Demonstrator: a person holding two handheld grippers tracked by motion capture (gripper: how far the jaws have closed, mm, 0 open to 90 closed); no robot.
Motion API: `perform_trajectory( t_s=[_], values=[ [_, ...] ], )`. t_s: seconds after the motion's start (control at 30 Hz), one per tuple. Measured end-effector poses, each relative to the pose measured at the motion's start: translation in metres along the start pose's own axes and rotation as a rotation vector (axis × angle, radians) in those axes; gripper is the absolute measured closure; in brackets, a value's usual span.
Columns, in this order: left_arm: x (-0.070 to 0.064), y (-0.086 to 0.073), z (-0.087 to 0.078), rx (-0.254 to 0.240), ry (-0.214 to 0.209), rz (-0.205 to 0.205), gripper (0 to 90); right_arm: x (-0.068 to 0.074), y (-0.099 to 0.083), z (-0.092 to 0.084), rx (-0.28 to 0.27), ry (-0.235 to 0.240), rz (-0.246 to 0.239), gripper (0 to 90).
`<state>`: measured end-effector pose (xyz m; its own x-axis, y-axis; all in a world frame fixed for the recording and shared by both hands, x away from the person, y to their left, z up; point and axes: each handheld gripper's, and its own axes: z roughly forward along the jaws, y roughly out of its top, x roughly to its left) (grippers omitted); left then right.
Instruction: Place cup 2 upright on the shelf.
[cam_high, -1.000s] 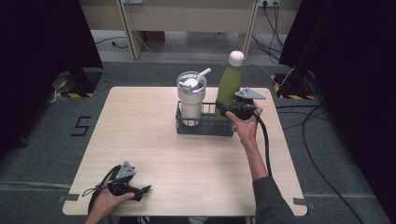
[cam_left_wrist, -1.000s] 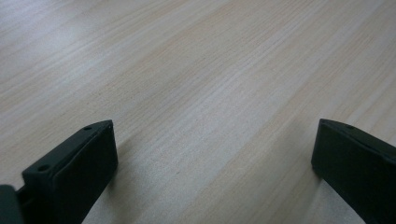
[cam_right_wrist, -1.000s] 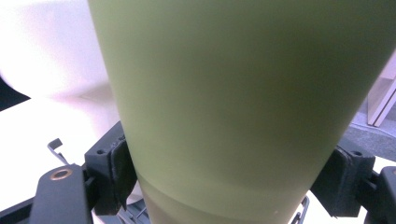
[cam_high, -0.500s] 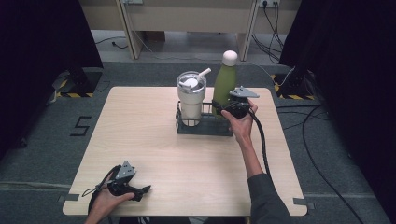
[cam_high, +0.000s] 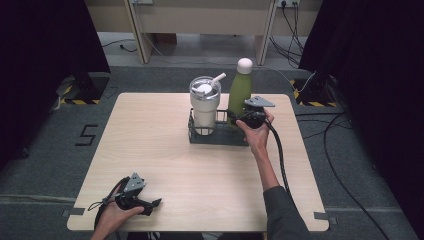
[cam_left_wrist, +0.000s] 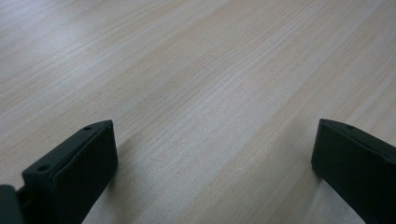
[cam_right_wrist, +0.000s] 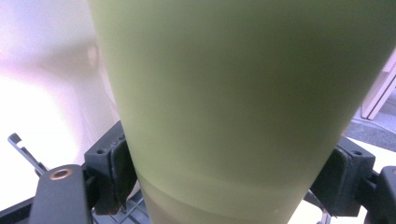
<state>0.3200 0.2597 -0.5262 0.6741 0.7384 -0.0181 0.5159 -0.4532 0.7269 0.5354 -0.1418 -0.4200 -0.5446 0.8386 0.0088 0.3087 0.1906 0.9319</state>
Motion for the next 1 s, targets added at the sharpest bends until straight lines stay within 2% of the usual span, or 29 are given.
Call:
perform_trajectory(
  t_s=[0.3, 1.0],
  values=[
    [0.000, 0.000, 0.000, 0.000, 0.000, 0.001, 0.0, 0.000, -0.014, 0.006, 0.011, 0.004, 0.012, 20.9],
    [0.000, 0.000, 0.000, 0.001, -0.001, 0.000, 0.0, 0.002, -0.026, 0.011, 0.014, 0.000, 0.014, 20.9]
  ],
)
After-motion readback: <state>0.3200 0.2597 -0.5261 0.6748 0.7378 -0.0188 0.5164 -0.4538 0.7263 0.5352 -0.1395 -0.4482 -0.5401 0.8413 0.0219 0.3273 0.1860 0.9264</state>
